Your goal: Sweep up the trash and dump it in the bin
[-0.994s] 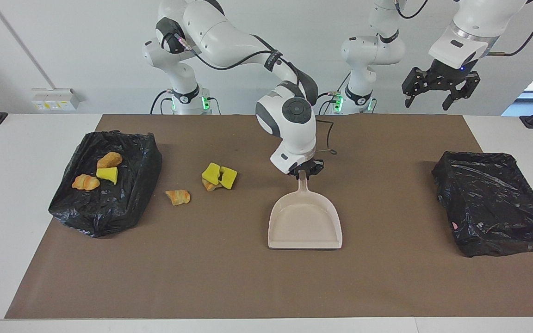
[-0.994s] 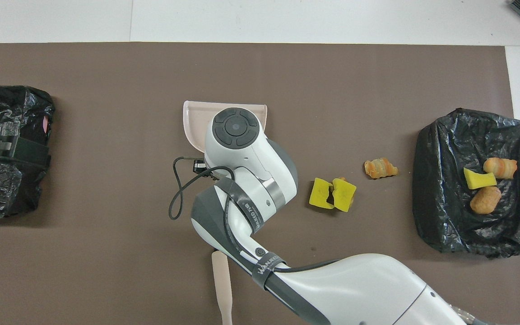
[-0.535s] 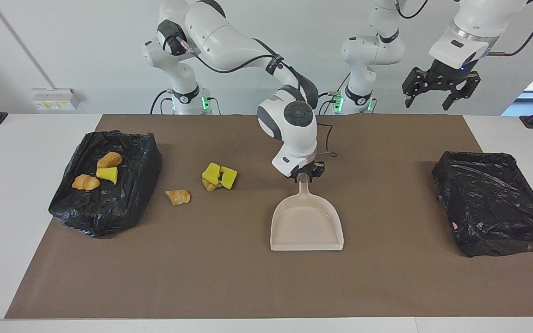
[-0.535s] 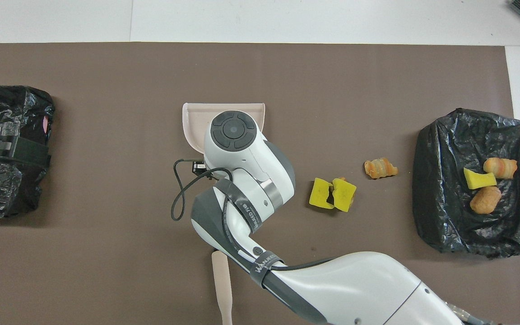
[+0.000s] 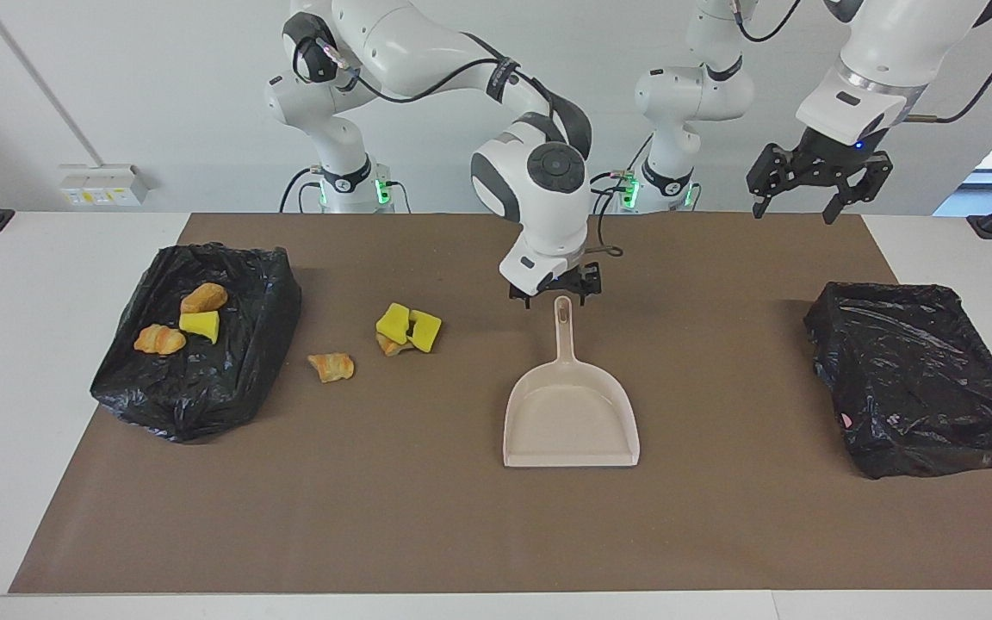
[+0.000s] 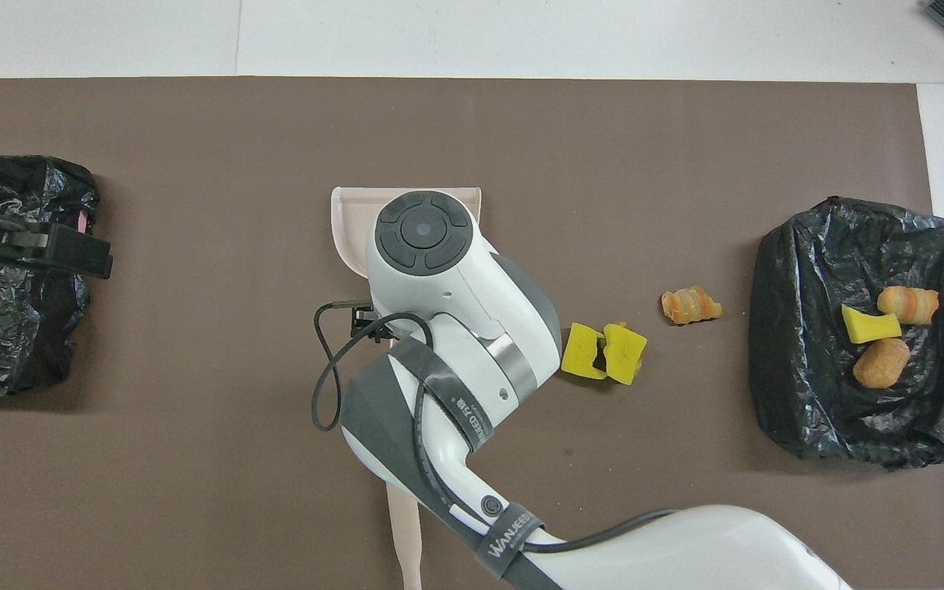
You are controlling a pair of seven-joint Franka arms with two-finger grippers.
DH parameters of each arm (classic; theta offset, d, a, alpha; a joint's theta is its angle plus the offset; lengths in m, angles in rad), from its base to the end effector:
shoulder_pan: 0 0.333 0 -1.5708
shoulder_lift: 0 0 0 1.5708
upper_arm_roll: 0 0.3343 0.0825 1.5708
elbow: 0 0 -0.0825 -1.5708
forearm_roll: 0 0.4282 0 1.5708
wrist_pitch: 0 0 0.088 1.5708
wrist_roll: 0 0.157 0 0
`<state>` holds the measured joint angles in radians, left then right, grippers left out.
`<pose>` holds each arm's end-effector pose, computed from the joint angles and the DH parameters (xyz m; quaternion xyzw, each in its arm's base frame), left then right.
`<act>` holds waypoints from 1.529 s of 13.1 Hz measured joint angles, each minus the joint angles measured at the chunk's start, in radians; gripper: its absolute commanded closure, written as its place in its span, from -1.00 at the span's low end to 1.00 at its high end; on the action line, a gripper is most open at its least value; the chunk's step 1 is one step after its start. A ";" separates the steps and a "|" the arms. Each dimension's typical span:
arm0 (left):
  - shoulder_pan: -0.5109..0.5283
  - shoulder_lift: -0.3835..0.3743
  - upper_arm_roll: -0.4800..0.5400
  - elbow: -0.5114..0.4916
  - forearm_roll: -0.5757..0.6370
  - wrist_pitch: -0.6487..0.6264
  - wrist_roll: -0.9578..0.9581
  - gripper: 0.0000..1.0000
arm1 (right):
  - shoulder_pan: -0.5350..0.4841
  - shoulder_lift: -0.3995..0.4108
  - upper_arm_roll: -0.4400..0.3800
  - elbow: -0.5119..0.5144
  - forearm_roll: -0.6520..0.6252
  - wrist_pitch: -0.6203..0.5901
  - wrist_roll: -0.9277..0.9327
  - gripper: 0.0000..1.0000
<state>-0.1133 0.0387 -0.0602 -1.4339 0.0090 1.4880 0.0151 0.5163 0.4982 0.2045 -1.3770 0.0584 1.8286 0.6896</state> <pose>0.5951 -0.1021 0.6324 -0.9956 0.0937 -0.0080 0.0027 0.5703 0.4804 0.3839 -0.9969 0.0036 0.0638 0.0466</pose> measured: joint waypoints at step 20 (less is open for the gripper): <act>-0.050 0.275 -0.336 -0.391 0.109 0.664 -0.427 -1.00 | 0.354 -0.557 0.017 -0.982 0.323 0.429 0.036 -1.00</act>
<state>-0.1633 0.3135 -0.3958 -1.8248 0.1180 2.1525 -0.4115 0.8702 -0.0591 0.2219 -2.3589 0.3818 2.2579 0.7254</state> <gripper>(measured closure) 0.000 0.000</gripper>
